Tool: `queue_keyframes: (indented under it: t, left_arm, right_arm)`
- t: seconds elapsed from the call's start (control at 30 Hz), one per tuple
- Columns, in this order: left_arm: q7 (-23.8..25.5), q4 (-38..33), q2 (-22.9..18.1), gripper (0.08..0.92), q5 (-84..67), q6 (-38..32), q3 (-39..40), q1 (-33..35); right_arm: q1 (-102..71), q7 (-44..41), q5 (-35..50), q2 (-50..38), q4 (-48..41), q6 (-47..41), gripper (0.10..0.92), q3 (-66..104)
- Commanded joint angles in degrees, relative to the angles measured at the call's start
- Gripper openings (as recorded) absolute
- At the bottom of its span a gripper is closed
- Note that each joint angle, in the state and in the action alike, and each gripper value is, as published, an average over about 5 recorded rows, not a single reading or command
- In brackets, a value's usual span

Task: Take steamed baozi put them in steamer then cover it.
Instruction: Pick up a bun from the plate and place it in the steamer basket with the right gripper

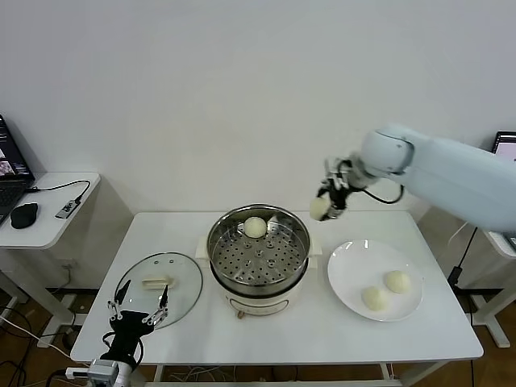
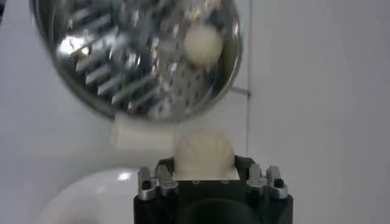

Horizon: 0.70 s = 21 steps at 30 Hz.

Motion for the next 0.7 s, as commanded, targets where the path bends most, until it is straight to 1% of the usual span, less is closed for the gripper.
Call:
queue_keyframes:
  t: [0.03, 0.27, 0.53, 0.7]
  left_arm:
    - [0.03, 0.01, -0.25, 0.823, 0.08, 0.00, -0.20, 0.18]
    - [0.02, -0.43, -0.73, 0.823, 0.45, -0.03, -0.85, 0.55]
    - [0.06, -0.54, -1.30, 0.823, 1.10, -0.19, -0.85, 0.97]
    - [0.13, -0.80, -1.21, 0.823, 1.10, -0.16, -0.90, 0.90]
  right_arm:
    - [1.02, 4.63, 7.94, 12.34, -2.04, -4.92, 0.628, -2.35]
    - [-5.30, 5.31, 7.11, 19.80, -8.28, -5.80, 0.628, -0.60]
    - [-9.97, 5.37, 4.56, 23.77, -13.57, -5.56, 0.628, 0.21]
    - [-11.22, 5.43, 4.06, 25.27, -15.07, -5.49, 0.628, 0.14]
